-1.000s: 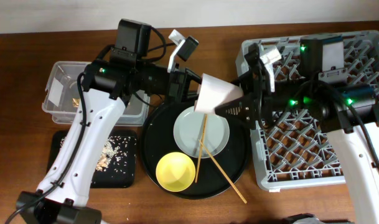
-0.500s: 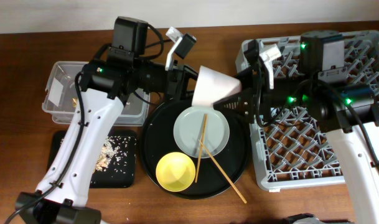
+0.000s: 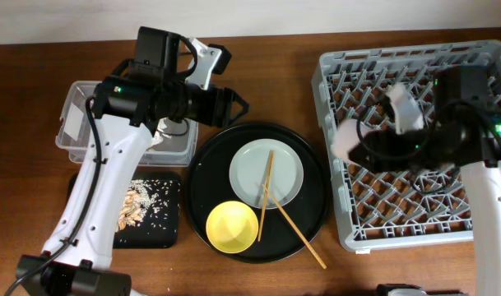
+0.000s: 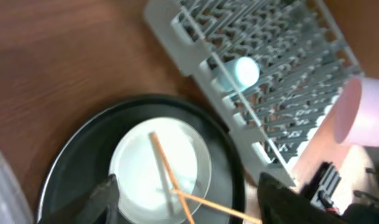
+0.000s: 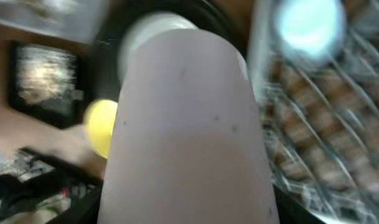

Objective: Sort waste into correct bins and load items into the dishwasher rack
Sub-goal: 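Lower the pink cup into the rack with the right gripper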

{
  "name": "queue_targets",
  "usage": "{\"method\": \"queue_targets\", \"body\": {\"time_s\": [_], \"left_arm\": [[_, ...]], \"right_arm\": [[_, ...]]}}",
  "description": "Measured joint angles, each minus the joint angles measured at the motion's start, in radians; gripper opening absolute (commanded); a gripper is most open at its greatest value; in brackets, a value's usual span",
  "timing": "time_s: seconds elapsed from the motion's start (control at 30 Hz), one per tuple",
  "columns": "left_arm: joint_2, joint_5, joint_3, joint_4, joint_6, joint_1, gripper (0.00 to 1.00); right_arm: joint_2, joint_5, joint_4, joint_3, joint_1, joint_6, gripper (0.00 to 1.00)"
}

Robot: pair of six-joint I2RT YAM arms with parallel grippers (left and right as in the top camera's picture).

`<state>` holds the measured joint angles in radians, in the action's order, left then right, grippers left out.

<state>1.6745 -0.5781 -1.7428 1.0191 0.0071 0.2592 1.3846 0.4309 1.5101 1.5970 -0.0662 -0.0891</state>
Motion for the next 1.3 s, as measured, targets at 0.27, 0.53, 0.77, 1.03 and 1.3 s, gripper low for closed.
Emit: {"method": "queue_targets", "body": {"time_s": [0.27, 0.53, 0.77, 1.03, 1.3], "left_arm": [[0.000, 0.056, 0.000, 0.022, -0.003, 0.000, 0.85], [0.000, 0.060, 0.000, 0.041, -0.003, 0.000, 0.85], [0.000, 0.060, 0.000, 0.044, -0.003, 0.000, 0.85], [0.000, 0.060, 0.000, 0.044, -0.003, 0.000, 0.85], [0.000, 0.098, 0.000, 0.043, -0.003, 0.000, 0.85]], "right_arm": [[0.002, -0.238, -0.073, -0.254, -0.003, 0.153, 0.49], [0.004, -0.335, -0.260, -0.396, -0.003, 0.213, 0.48], [0.004, -0.353, -0.331, -0.421, -0.003, 0.220, 0.49], [0.004, -0.340, -0.386, -0.482, -0.003, 0.221, 0.70], [0.004, -0.332, -0.387, -0.483, -0.003, 0.224, 0.95]]}}
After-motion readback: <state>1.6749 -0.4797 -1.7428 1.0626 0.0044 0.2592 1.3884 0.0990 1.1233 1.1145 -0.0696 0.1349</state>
